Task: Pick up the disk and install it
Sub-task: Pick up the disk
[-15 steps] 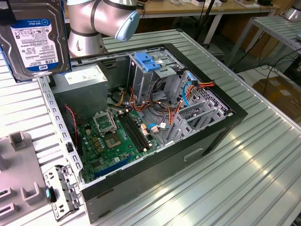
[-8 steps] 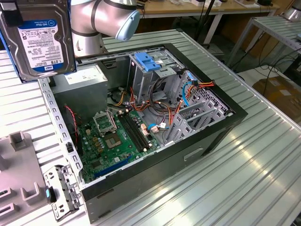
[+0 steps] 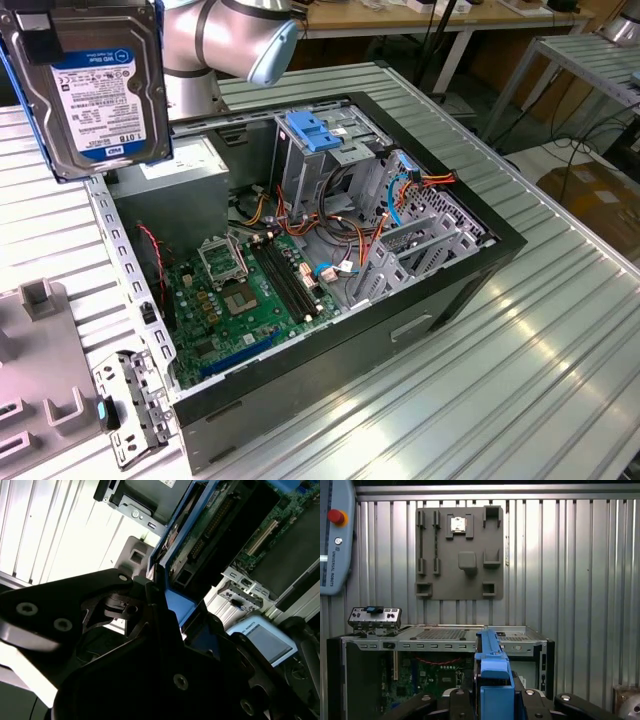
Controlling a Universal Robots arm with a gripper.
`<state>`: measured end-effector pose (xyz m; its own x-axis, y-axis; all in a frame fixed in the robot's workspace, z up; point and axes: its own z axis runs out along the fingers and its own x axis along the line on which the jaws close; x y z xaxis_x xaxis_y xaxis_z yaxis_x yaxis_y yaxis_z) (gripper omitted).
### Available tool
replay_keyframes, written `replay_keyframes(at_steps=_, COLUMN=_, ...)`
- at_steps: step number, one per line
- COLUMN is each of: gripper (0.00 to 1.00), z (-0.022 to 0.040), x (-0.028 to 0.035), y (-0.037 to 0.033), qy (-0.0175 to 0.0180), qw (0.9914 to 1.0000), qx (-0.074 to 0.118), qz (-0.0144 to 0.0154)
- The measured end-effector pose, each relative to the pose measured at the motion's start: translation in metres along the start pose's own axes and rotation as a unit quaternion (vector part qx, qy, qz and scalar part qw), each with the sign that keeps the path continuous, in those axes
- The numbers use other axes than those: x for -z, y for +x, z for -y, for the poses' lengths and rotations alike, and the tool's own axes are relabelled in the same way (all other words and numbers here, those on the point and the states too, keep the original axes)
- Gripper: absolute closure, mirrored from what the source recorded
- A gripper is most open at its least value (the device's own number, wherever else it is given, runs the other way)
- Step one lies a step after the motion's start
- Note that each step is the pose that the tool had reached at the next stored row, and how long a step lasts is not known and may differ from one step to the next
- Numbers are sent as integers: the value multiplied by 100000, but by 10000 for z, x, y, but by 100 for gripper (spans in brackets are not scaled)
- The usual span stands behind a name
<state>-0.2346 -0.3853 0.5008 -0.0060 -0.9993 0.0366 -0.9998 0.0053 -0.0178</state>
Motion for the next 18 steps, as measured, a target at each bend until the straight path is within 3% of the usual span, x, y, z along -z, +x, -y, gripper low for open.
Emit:
replay_keyframes(at_steps=10, gripper=63, z=279, x=-6, y=54, qy=-12, qw=100000, qx=-16, qz=-4)
replay_keyframes(at_steps=11, gripper=63, z=341, x=-8, y=60, qy=-14, qw=100000, qx=-22, qz=-4)
replay_keyframes(at_steps=15, gripper=63, z=442, x=-10, y=73, qy=-19, qw=100000, qx=-36, qz=-3)
replay_keyframes(at_steps=18, gripper=63, z=559, x=-13, y=89, qy=-31, qw=100000, qx=-71, qz=-4)
